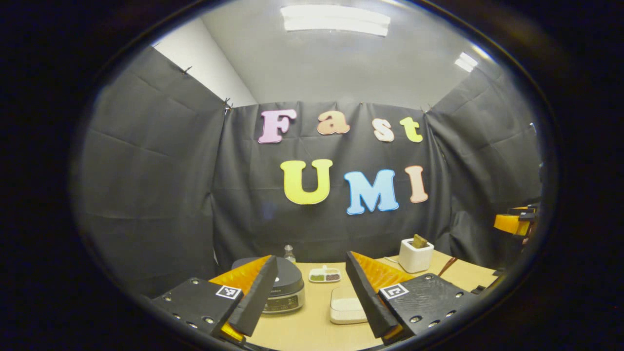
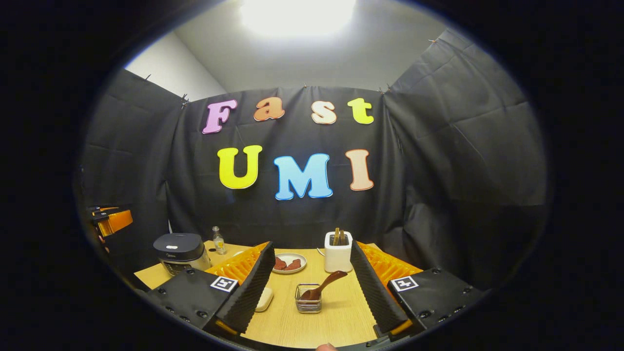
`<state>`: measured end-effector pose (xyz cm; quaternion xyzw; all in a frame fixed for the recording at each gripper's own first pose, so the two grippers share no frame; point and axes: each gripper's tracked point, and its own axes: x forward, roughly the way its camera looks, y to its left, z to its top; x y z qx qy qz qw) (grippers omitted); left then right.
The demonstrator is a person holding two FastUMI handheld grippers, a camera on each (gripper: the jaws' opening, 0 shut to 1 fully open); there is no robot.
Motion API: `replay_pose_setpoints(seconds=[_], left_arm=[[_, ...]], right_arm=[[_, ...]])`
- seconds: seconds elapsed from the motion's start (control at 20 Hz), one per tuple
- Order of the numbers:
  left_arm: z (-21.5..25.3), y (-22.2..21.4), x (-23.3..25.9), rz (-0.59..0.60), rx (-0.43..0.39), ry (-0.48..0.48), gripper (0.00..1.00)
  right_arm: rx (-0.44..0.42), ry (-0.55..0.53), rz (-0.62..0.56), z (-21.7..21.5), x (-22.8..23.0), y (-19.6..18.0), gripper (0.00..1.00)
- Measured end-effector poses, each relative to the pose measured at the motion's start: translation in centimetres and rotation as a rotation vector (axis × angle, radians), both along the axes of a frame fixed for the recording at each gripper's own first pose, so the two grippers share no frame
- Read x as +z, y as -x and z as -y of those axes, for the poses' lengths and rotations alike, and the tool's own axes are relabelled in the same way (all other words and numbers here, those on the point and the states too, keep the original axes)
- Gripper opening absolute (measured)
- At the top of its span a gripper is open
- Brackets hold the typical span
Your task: Close the left gripper, press the button to open the rice cooker; take a wooden spoon from the chopstick holder with the right hand, scoop a spoonful of rice and pour it into the rice cooker, then put the wooden spoon back into the chopstick holder.
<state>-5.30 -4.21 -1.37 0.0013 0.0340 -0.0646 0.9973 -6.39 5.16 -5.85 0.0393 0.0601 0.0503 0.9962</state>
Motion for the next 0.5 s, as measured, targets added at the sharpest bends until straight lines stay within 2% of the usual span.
replay_pose_setpoints(seconds=[0.1, 0.15, 0.2, 0.45, 0.5], left_arm=[[-0.3, 0.1, 0.3, 0.009, -0.004, -0.007, 0.86], [-0.3, 0.2, 0.5, 0.014, -0.006, -0.010, 0.86], [-0.2, 0.2, 0.8, 0.019, -0.008, -0.014, 0.85], [-0.4, 0.4, 1.3, 0.033, -0.007, -0.020, 0.86], [-0.5, 0.4, 1.3, 0.032, -0.007, -0.018, 0.85]], right_arm=[[-0.004, 0.006, 0.007, 0.0, 0.3, 0.1, 0.98], [-0.005, 0.007, 0.011, -0.1, 0.4, 0.2, 0.94], [-0.003, 0.007, 0.014, -0.2, 0.5, 0.2, 0.98], [0.004, 0.028, 0.023, -0.6, 0.9, 0.3, 0.98], [0.006, 0.032, 0.025, -0.7, 1.0, 0.4, 0.94]])
